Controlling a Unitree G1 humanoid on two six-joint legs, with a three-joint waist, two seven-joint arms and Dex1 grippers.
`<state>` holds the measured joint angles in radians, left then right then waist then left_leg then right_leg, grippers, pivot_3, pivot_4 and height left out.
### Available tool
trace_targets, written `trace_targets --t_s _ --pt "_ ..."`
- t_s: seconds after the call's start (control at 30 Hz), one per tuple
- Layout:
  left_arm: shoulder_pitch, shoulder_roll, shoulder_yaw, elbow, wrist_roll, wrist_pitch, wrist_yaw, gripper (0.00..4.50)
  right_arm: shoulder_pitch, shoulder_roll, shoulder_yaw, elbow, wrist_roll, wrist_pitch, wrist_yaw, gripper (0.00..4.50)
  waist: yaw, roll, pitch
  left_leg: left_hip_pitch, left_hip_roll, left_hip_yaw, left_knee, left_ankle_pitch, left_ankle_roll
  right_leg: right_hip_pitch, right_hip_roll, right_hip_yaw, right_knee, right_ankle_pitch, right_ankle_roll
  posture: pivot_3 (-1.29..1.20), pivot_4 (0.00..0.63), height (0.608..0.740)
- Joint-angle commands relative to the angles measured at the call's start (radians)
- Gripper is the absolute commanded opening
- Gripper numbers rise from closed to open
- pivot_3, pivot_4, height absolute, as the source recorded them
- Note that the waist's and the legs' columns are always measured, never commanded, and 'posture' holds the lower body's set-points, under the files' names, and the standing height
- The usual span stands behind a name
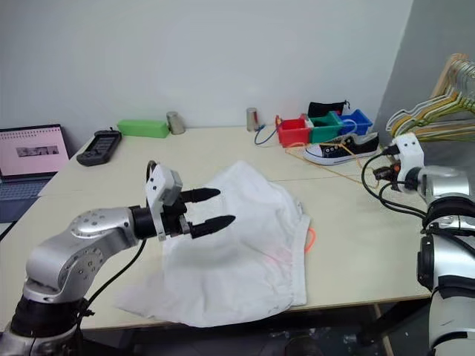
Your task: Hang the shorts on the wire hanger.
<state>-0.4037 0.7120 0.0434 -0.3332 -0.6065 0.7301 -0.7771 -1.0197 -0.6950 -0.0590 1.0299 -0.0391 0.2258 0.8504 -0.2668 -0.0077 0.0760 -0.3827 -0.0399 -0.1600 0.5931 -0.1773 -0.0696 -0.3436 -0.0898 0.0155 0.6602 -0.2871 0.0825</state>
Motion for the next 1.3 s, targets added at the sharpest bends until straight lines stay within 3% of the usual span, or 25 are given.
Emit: trace_targets --t_s 0.03,0.27,0.57,0.87,1.2,1.3 --pt "-0.096 0.047 0.072 0.126 0.040 -0.068 -0.024 4.50 0.079 0.009 0.047 -0.234 -0.027 -0.199 -0.017 0.01 -0.007 0.000 0.000 0.000 0.000 0.000 0.000 0.000 0.000 0.000 0.000 0.000 0.000 0.002 0.004 -0.24 0.000 0.740" --pt "-0.220 0.122 0.128 0.371 0.054 -0.122 -0.130 4.50 0.171 0.062 0.125 -0.497 -0.081 -0.520 -0.091 0.01 -0.029 0.000 0.000 -0.003 0.000 0.000 -0.001 0.000 0.000 -0.004 0.000 0.001 0.000 0.002 0.006 -0.23 0.000 0.740" --pt "-0.265 0.154 0.089 0.561 0.132 -0.220 -0.264 4.50 0.151 0.134 0.215 -0.571 -0.139 -0.830 -0.153 0.01 -0.037 0.000 0.000 -0.002 0.000 -0.002 -0.001 0.000 0.000 -0.005 0.001 0.000 0.002 0.002 0.005 -0.21 0.000 0.740" --pt "-0.197 0.186 0.019 0.502 0.121 -0.143 -0.446 4.50 0.110 0.180 0.251 -0.589 -0.151 -0.894 -0.171 0.01 -0.035 0.000 0.000 -0.002 0.000 -0.003 -0.001 0.000 0.000 -0.005 0.001 0.000 0.003 0.002 0.005 -0.22 0.006 0.740" --pt "-0.157 0.152 -0.004 0.503 0.196 -0.211 -0.414 4.50 0.084 0.189 0.267 -0.631 -0.156 -0.923 -0.173 0.01 -0.035 0.000 0.000 -0.001 0.000 -0.003 -0.001 0.000 0.000 -0.005 0.001 0.001 0.003 0.002 0.005 -0.22 0.009 0.740" --pt "-0.164 0.143 -0.003 0.505 0.198 -0.205 -0.404 4.04 0.089 0.187 0.270 -0.636 -0.158 -0.917 -0.171 0.00 -0.034 0.000 0.000 -0.001 0.000 -0.003 -0.001 0.000 0.000 -0.005 0.001 0.001 0.003 0.002 0.005 -0.23 0.007 0.740"
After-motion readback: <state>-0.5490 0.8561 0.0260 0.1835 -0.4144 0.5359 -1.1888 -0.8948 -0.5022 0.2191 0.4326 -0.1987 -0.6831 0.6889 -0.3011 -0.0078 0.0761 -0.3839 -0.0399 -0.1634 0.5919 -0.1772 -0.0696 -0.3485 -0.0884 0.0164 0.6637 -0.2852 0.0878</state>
